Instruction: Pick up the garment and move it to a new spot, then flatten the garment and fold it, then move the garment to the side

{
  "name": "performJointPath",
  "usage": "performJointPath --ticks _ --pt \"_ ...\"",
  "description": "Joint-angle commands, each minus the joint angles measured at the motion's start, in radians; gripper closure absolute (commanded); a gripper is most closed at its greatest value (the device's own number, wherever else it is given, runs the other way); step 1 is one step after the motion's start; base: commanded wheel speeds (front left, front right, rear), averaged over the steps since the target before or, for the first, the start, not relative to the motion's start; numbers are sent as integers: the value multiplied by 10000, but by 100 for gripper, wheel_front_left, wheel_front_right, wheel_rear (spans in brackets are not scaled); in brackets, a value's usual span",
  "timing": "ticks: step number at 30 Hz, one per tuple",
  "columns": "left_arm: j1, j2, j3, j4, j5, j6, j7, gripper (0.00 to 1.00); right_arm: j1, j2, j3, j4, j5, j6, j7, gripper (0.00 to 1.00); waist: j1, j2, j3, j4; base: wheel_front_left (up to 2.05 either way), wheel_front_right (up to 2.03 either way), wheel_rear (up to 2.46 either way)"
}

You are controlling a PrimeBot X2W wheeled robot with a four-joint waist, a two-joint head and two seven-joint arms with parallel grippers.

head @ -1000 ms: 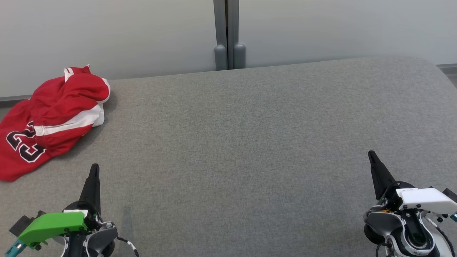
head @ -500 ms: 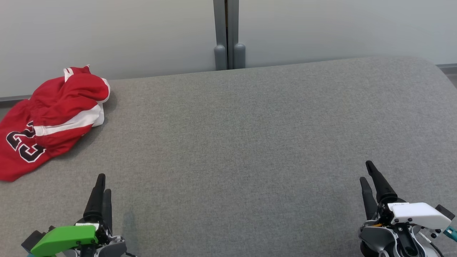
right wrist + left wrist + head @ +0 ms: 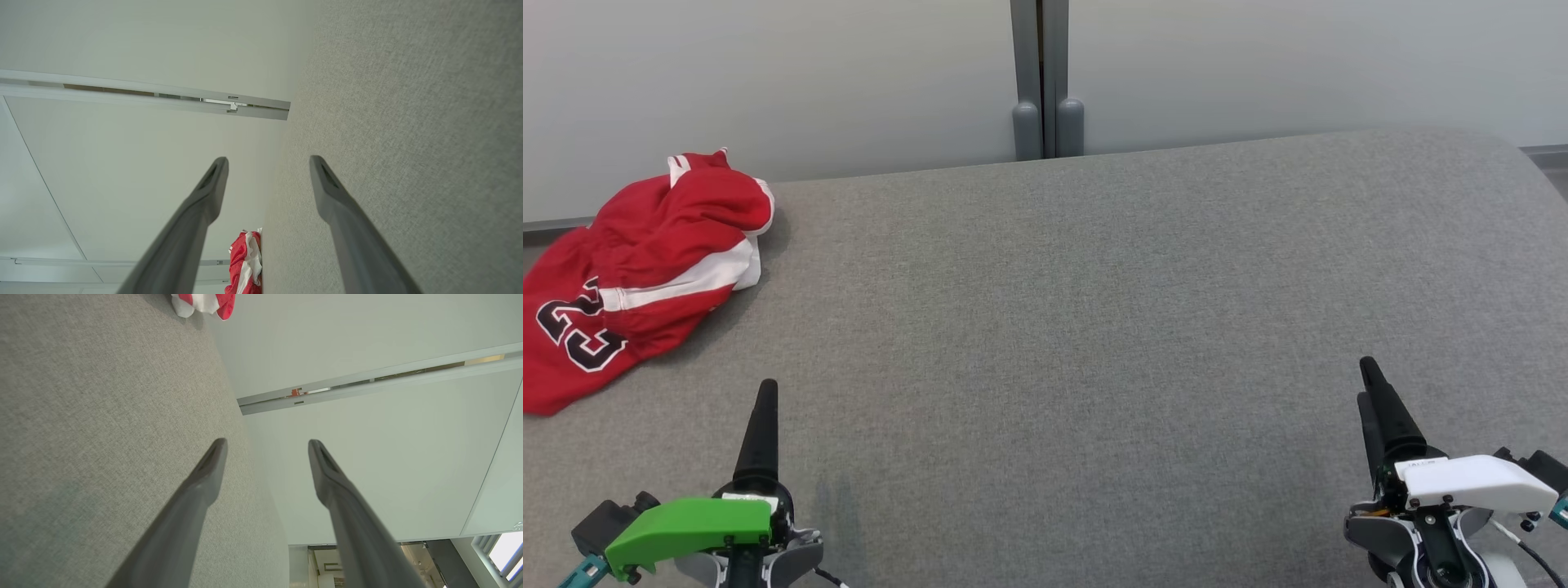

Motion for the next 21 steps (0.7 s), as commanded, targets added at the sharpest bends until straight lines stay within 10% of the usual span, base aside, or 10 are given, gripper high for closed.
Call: performJointPath --ticks 1,21 --pt "-51 53 -78 -282 314 79 -99 0 -70 -59 32 -274 -414 1 -117 0 0 0 2 -1 0 0 0" --pt "103 78 -1026 -1045 4100 907 -845 0 170 -81 401 -914 -4247 3 -859 0 0 0 -9 -27 0 0 0"
